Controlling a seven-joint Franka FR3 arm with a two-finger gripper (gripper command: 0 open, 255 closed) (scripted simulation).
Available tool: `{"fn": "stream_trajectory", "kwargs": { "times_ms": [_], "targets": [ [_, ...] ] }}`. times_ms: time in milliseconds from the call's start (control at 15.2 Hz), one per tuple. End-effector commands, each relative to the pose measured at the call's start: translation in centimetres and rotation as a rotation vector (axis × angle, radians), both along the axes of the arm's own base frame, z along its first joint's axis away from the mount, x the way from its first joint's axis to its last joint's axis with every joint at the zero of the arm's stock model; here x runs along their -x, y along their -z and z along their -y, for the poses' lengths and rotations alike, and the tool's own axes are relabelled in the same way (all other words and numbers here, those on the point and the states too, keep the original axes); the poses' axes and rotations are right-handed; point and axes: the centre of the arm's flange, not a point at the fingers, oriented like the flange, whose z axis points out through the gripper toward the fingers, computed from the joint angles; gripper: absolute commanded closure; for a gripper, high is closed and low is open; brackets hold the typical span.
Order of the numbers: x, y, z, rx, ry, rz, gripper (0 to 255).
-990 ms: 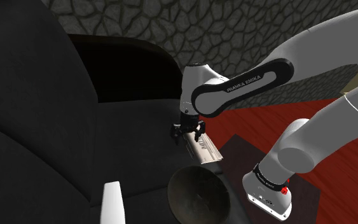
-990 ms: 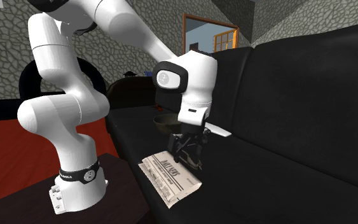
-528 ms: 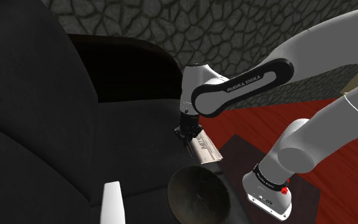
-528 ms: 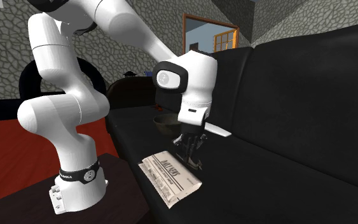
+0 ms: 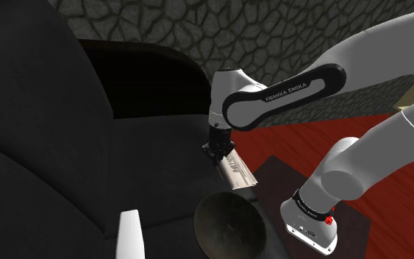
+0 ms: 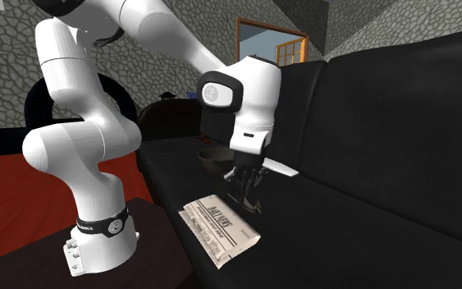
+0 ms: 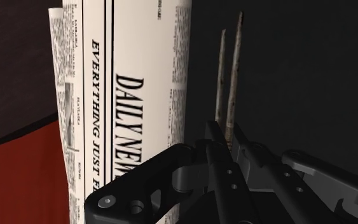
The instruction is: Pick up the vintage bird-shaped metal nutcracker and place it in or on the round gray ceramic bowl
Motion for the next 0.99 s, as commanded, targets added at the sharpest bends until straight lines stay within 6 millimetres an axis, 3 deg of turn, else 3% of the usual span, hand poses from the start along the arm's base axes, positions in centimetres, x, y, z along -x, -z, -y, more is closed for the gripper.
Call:
{"fn": "stream_trajectory", "kwargs": {
  "times_ms": [0, 924],
  "targets": [
    [0.0, -1.1, 0.0, 0.0, 0.0, 0.0, 255],
    [0.0, -8.4, 0.0, 0.0, 0.0, 0.0, 255]
  ]
}}
